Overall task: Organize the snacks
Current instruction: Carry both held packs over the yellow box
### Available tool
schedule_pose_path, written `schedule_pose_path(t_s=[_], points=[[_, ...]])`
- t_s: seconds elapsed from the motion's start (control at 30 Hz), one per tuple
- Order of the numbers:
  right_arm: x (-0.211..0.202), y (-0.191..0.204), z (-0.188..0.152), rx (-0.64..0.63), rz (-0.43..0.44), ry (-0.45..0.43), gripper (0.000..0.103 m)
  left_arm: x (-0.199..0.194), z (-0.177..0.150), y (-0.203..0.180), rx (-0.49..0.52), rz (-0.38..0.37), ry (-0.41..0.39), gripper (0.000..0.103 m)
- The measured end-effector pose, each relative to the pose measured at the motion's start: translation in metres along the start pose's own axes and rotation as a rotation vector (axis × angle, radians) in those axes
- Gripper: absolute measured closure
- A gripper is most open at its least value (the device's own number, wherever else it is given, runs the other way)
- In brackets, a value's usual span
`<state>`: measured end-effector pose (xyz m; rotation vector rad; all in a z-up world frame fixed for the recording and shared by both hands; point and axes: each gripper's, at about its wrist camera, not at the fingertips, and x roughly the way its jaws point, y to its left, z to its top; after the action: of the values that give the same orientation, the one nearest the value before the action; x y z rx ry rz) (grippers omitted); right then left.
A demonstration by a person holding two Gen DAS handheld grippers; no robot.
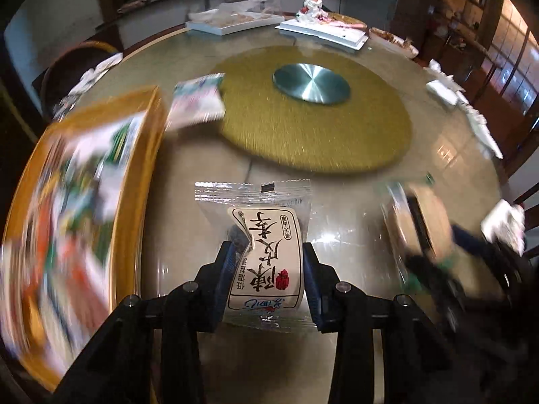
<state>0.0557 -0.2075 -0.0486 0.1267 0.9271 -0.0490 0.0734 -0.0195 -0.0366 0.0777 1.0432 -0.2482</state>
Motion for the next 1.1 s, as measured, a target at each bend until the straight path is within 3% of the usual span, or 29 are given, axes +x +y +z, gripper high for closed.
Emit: schedule_pose_path(t_s=[0.17,0.27,0.4,0.5,0.67,0.77,0.87,1.1], points=[[0.006,0.000,0.010,0.002,0.017,0.039,0.028,-0.025,-0.047,-0.002,-0.034,-0.005,-0.052,0.064],[0.012,-0.005,0.019,0.051,0.049,0.048,0.023,-0.028,-0.049,0.000,-0.044,-0.046,-0.044,0.064],[0.021,0.005,0.026,0.023,-0.023,0.040,0.018,-0.025,-0.049,-0.001,-0.041,-0.033,-0.053,0.057],[0.025,0.017,0.023,-0.044,-0.102,0.030,0.020,-0.020,-0.049,-0.002,-0.030,-0.020,-0.053,0.052],[0.018,0.013,0.016,-0.026,-0.095,0.006,0.026,-0.010,-0.047,0.003,-0.053,-0.052,-0.060,0.047],[0.013,0.010,0.013,0.009,-0.022,-0.009,0.027,-0.008,-0.050,0.011,-0.089,-0.101,-0.104,0.052],[0.008,0.004,0.014,0.089,0.153,-0.019,0.027,-0.015,-0.053,0.019,-0.133,-0.172,-0.113,0.055],[-0.014,0.035,0.029,0.066,0.277,-0.087,0.027,-0.066,-0.056,0.042,-0.201,-0.288,-0.215,0.057]])
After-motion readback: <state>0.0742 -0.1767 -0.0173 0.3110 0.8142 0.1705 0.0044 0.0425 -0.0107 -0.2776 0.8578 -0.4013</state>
